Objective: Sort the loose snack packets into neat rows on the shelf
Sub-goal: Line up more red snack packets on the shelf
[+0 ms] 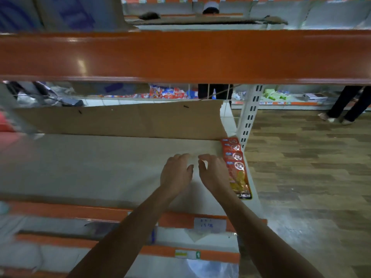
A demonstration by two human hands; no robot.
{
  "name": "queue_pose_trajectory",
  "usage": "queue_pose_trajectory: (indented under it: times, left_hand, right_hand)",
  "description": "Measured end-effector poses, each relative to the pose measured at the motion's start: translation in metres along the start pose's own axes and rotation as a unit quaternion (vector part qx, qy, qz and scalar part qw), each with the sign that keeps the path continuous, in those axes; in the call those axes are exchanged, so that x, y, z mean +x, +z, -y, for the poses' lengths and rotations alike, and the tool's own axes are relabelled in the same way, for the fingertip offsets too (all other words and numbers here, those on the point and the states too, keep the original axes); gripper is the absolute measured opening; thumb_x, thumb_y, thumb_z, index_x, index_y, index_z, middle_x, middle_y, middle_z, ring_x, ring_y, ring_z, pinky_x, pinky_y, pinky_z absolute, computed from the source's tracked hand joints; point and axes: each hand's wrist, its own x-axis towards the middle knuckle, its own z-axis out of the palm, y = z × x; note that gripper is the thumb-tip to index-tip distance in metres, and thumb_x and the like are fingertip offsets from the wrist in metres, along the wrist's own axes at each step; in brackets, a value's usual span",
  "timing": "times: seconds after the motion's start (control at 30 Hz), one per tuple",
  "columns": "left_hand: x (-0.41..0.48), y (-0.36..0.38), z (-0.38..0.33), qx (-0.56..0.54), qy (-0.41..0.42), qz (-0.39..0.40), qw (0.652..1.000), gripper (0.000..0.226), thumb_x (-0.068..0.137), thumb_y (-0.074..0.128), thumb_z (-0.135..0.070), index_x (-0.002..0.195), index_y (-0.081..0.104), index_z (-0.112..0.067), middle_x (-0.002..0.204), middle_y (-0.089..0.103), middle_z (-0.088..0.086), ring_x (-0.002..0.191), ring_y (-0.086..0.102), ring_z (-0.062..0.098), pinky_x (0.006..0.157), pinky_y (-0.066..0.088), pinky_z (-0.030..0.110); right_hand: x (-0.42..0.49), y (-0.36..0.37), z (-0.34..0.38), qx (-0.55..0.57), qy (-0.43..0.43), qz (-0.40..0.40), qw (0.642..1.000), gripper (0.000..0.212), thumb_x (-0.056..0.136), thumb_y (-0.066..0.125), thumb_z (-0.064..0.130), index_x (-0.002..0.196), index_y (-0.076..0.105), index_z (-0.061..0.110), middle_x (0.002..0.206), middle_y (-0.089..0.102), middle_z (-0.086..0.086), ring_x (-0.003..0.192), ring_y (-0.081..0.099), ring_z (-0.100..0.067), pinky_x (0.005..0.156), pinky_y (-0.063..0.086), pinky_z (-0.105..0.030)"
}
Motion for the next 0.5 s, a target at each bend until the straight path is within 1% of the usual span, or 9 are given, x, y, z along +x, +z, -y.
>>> queue_pose_trajectory:
  times: [0.17,0.23,0.33,0.5]
  left_hand:
    - [-0.035,-0.049,0.088,0.062,-0.043,-0.046,0.996,0.045,0.099,0.043,-0.032,0.141,0.041,-0.017,0.138,0.050,0.004,0.126,0.044,0.023,0.104,0.038,0.034]
    - [-0.055,-0.072,0.130,0.072,-0.066,-0.063,0.993,0.044,0.098,0.044,-0.031,0.139,0.043,-0.017,0.137,0.051,0.004,0.125,0.045,0.023,0.103,0.040,0.035]
    - [-0.088,-0.110,0.196,0.077,-0.095,-0.088,0.989,0.042,0.097,0.047,-0.029,0.136,0.048,-0.014,0.134,0.055,0.007,0.122,0.049,0.026,0.098,0.044,0.038]
    - [-0.136,-0.175,0.297,0.101,-0.142,-0.137,0.975,0.040,0.094,0.051,-0.026,0.131,0.053,-0.011,0.131,0.058,0.009,0.120,0.050,0.029,0.098,0.043,0.036]
  right_hand:
    - [-0.015,0.063,0.076,-0.016,-0.069,0.065,0.995,0.032,0.097,0.048,0.023,0.126,0.061,0.014,0.128,0.062,-0.003,0.118,0.054,-0.024,0.098,0.043,-0.032]
    - [-0.027,0.094,0.113,-0.015,-0.098,0.081,0.992,0.033,0.097,0.048,0.024,0.127,0.060,0.013,0.129,0.062,-0.003,0.118,0.055,-0.024,0.098,0.041,-0.030]
    - [-0.049,0.144,0.175,-0.005,-0.145,0.106,0.984,0.035,0.096,0.051,0.024,0.127,0.060,0.011,0.129,0.062,-0.005,0.118,0.056,-0.024,0.098,0.041,-0.028]
    - [-0.079,0.225,0.272,0.015,-0.182,0.143,0.973,0.036,0.094,0.055,0.024,0.125,0.061,0.009,0.128,0.062,-0.008,0.119,0.055,-0.026,0.100,0.041,-0.033]
